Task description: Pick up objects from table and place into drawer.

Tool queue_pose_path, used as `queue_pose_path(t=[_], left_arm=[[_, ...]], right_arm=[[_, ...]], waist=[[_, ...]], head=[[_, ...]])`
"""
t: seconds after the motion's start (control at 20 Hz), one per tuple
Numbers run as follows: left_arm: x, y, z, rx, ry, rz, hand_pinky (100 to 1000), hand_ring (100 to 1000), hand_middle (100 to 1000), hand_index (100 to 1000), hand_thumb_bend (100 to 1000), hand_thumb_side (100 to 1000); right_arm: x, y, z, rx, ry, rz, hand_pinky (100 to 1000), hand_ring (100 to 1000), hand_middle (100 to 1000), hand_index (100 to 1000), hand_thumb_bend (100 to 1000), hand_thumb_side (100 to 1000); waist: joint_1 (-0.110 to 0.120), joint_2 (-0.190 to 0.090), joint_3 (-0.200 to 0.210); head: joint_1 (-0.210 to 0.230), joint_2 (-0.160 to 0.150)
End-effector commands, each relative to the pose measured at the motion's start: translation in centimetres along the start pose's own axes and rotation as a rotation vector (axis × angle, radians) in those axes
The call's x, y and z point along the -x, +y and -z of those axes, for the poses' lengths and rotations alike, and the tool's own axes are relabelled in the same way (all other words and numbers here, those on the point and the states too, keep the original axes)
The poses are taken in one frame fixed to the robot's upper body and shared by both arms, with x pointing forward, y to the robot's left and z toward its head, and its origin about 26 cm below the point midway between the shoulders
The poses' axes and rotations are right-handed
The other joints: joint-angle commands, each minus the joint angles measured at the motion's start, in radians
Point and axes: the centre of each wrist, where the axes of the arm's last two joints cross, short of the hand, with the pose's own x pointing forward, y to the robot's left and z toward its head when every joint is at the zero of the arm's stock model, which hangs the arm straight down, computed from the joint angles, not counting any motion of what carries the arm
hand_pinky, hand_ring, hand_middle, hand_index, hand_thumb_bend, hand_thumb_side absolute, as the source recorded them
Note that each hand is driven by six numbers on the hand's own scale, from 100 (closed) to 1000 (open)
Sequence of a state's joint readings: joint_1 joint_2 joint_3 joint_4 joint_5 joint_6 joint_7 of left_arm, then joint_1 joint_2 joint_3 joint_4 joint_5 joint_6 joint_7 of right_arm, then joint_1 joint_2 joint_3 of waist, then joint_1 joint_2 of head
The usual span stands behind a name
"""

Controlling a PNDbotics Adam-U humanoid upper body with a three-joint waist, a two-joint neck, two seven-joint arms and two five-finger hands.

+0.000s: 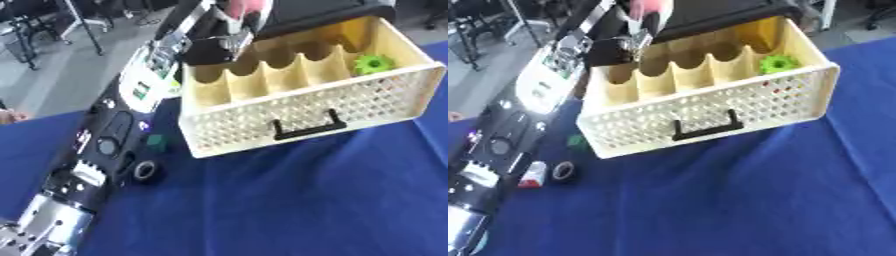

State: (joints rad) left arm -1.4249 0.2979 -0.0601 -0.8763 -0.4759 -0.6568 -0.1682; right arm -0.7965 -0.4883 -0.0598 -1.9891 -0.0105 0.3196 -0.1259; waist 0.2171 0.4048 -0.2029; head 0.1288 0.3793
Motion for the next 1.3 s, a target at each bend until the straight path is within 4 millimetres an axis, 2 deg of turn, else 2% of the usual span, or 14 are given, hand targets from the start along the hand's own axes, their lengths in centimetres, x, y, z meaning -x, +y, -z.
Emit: queue_pose_path(t=[0.05,0.2,0.35,0.45,0.55,0.6,0.7,1.05,1.1,1.15,1.2,1.3], left_arm=[[-0.2,0.7,0.4,0.028,-0.019,0.032,278,524,527,764,100,589],[-0.1,0.6,0.3,0.031,-0.018,0.038,306,537,542,774,100,610],[-0.1,0.6,0.3,0.043,-0.023,0.05,370,583,587,823,100,636],[0.0,0.5,0.1,0.067,-0.024,0.065,450,647,652,872,100,697],[0.1,0.5,-0.1,0.092,-0.025,0.082,481,671,670,879,100,729],[0.1,0.5,-0.2,0.105,-0.026,0.092,525,709,702,899,100,736],[0.2,0.6,-0.3,0.127,-0.023,0.113,585,748,728,907,100,729],[0.6,0.5,-0.9,0.166,-0.004,0.175,665,800,770,920,100,701],[0.6,0.5,-0.9,0.167,-0.003,0.184,735,842,808,930,100,704],[0.6,0.6,-0.9,0.168,-0.001,0.194,746,858,824,934,100,711],[0.6,0.7,-0.9,0.168,0.001,0.206,813,905,860,947,102,714],[0.6,0.8,-0.9,0.171,0.011,0.232,862,938,887,958,181,732]], right_arm=[[-0.7,-0.2,0.2,-0.001,-0.026,0.0,671,448,387,709,100,1000],[-0.6,-0.2,0.2,0.0,-0.022,0.002,672,448,387,709,100,1000],[-0.6,-0.2,0.2,0.0,-0.02,0.003,672,448,387,709,100,1000],[-0.5,-0.2,0.1,0.001,-0.017,0.003,672,448,387,709,100,1000],[-0.5,-0.2,0.1,0.003,-0.016,0.003,672,448,387,709,100,1000],[-0.5,-0.2,0.1,0.004,-0.016,0.003,672,448,387,709,100,1000],[-0.5,-0.2,0.1,0.003,-0.016,0.004,672,448,387,709,100,1000],[-0.5,-0.3,0.1,0.006,-0.017,0.005,672,447,387,709,100,1000],[-0.5,-0.3,0.1,0.007,-0.017,0.005,671,447,387,708,100,1000],[-0.5,-0.3,0.1,0.008,-0.017,0.005,671,447,387,708,100,1000],[-0.5,-0.3,0.1,0.009,-0.016,0.006,672,447,387,708,100,1000],[-0.4,-0.3,0.1,0.008,-0.013,0.007,672,447,386,708,100,1000]], waist=[[-0.012,-0.019,0.001],[-0.012,-0.02,0.001],[-0.012,-0.02,0.001],[-0.011,-0.021,0.001],[-0.012,-0.022,0.002],[-0.012,-0.022,0.002],[-0.013,-0.023,0.003],[-0.016,-0.023,0.002],[-0.015,-0.023,0.003],[-0.015,-0.023,0.003],[-0.015,-0.023,0.004],[-0.015,-0.024,0.006]], head=[[-0.004,-0.01],[-0.006,-0.009],[-0.006,-0.005],[-0.008,-0.005],[-0.01,-0.005],[-0.011,-0.004],[-0.012,-0.004],[-0.013,0.004],[-0.013,0.006],[-0.012,0.008],[-0.012,0.01],[-0.011,0.015]])
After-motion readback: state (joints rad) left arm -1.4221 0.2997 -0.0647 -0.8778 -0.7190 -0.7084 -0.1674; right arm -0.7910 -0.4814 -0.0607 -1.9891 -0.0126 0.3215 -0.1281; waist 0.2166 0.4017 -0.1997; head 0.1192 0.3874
